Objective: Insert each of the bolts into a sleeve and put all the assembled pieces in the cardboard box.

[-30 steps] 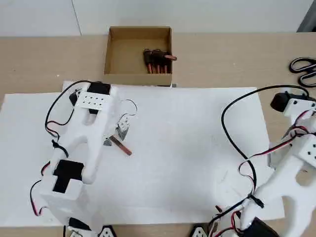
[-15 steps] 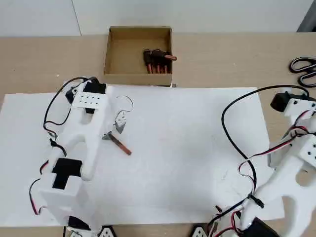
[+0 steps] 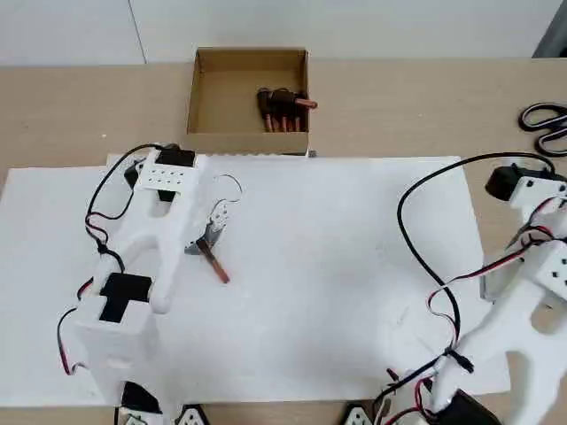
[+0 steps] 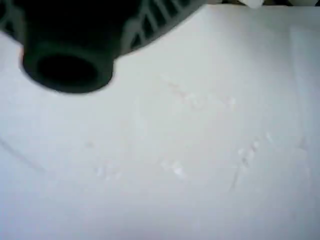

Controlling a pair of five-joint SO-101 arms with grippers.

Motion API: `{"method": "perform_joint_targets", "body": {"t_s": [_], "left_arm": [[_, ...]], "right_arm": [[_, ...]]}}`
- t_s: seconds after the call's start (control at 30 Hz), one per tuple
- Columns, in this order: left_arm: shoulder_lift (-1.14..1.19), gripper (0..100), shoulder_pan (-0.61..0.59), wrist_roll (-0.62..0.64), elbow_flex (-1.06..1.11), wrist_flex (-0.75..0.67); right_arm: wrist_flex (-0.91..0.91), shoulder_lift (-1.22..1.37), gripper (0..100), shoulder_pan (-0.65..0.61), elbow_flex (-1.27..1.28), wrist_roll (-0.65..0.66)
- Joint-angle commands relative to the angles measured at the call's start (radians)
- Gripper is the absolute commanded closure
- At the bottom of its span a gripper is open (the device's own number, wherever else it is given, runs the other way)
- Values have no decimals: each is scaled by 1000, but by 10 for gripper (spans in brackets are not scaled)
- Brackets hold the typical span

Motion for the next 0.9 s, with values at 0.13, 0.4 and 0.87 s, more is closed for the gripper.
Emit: {"method": "perform_joint_targets", "body": {"t_s": [0.13,0.4,0.87], "left_arm": [[32,995,5,-2,-47,66],[-163,995,60,-8,-294,252],[-583,995,66,-212,-252,255]], "right_arm": [[5,-36,995,4,-11,11],[5,-228,995,-31,-58,3],[-136,-788,995,-174,207,-17]]}}
